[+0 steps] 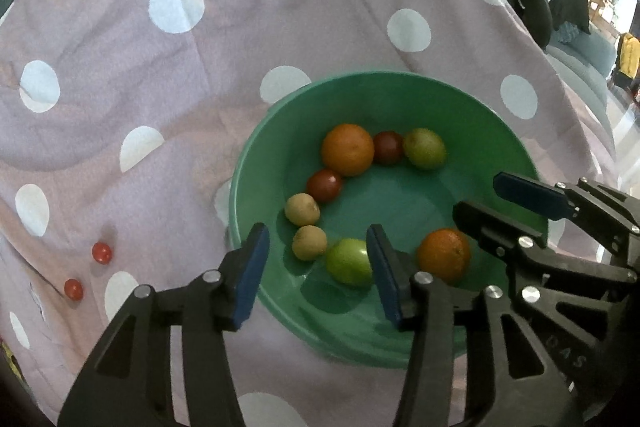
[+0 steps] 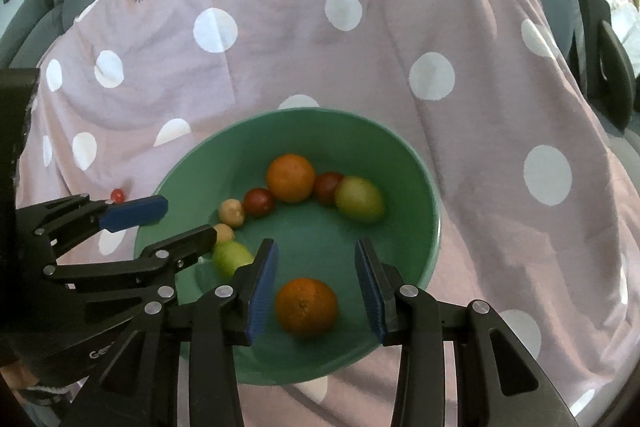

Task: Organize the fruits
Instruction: 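Open the left tool while the right tool opens, releasing both plums into the bowl, then move both tools back toward the last two red cherry tomatoes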

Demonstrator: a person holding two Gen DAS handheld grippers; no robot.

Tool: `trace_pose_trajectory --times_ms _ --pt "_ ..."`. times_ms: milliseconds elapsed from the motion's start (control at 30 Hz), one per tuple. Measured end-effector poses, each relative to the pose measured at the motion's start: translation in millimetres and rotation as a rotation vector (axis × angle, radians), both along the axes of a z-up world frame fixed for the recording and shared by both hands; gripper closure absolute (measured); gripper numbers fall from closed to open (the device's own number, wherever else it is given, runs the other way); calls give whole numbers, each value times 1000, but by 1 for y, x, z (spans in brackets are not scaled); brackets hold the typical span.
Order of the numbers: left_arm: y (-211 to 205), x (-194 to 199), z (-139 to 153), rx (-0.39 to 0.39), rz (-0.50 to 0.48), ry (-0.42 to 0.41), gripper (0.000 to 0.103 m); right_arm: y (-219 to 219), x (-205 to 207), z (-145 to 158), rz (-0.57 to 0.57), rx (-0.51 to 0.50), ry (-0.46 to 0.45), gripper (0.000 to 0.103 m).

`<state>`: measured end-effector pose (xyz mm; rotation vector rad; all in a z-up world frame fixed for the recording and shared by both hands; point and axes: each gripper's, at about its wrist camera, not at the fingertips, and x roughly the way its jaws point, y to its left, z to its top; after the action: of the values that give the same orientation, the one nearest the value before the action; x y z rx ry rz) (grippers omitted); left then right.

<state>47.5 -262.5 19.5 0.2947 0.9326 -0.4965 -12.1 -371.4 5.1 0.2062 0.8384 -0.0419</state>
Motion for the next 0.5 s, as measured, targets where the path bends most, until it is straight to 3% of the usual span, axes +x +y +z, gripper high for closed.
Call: trace_pose_trajectory --times_ms 100,200,300,500 --pt "4 -5 5 -22 3 -18 44 -2 -3 0 -7 14 -6 63" --pt "16 -13 11 -30 47 -43 28 -3 -8 2 -15 27 -20 63" --pt "32 -20 15 -72 71 -24 28 -4 -16 5 -18 47 -45 63" --pt "85 -46 7 -29 140 -54 21 4 -38 11 23 120 -110 56"
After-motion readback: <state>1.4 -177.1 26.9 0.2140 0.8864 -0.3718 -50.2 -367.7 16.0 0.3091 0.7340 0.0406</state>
